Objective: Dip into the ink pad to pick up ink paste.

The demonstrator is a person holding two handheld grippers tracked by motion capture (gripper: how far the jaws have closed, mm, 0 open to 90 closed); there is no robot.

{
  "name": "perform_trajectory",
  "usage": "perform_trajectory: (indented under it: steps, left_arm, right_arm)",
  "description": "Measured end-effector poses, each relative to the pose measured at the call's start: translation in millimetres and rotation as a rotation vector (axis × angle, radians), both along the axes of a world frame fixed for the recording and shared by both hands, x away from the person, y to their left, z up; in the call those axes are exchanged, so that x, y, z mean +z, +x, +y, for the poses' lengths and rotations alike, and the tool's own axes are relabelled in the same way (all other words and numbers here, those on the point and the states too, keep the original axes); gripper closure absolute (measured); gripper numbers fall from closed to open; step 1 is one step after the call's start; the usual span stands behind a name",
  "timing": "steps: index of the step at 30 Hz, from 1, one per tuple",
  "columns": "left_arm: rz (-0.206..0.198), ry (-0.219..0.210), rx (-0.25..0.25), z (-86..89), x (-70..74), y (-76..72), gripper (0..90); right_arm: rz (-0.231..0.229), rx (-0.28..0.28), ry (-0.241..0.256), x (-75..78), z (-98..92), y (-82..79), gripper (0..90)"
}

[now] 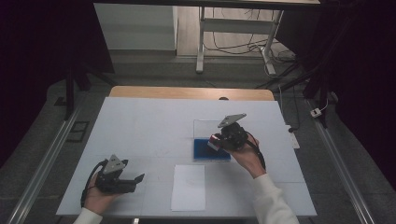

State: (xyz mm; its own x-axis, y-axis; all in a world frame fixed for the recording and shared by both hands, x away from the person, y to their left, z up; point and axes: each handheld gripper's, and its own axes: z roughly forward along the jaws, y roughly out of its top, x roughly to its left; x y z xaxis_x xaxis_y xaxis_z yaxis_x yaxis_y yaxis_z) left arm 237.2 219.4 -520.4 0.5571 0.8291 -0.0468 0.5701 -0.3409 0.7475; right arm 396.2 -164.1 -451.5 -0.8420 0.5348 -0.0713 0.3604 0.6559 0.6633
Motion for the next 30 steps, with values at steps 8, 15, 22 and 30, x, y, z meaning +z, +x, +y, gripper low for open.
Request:
perform_trajectory:
  steps: [8,15,22,30]
  left_arm:
    - [0.001,0.002,-0.001,0.0,-0.5,0.0,16.7]
    - [0.000,0.001,0.000,0.4,-0.3,-0.3,16.8]
    - [0.004,0.003,-0.002,0.4,-0.7,-0.2,17.0]
    - [0.006,0.007,-0.004,0.7,-1.0,-0.3,17.0]
  right_arm:
    - [0.015,-0.011,-0.027,-7.1,-1.8,4.4,70.1]
    - [0.020,-0.021,-0.057,-14.2,-0.9,7.6,70.1]
    - [0.028,-0.026,-0.068,-16.9,-0.5,9.1,70.1]
    - [0.033,-0.030,-0.088,-19.8,0.4,10.5,70.1]
